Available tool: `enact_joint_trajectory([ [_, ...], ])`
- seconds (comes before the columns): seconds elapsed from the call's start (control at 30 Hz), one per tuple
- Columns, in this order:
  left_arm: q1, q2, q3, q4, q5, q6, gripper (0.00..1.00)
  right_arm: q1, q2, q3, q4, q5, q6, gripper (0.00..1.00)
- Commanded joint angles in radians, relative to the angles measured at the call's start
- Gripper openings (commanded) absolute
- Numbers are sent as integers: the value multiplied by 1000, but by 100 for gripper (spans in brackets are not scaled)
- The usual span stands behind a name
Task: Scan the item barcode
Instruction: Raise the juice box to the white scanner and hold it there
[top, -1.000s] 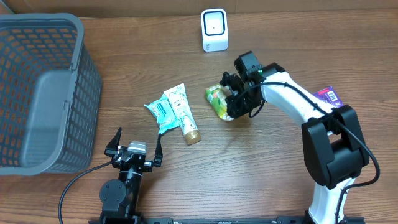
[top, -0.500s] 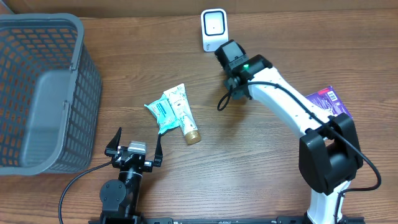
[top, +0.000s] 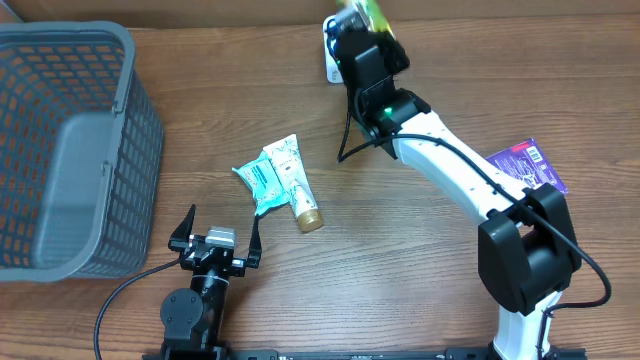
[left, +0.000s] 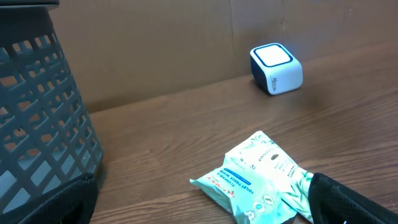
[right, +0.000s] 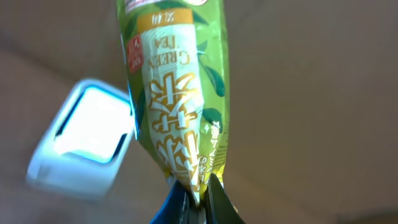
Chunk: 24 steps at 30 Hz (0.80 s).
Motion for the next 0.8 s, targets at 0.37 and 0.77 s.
enact_joint_trajectory([
  [0.37,6,-5,-4,-1,0,-3,100,-95,159,37,301,-127,-559,4],
  [0.77,6,-5,-4,-1,0,-3,100,-95,226,32,350,-127,-604,4],
])
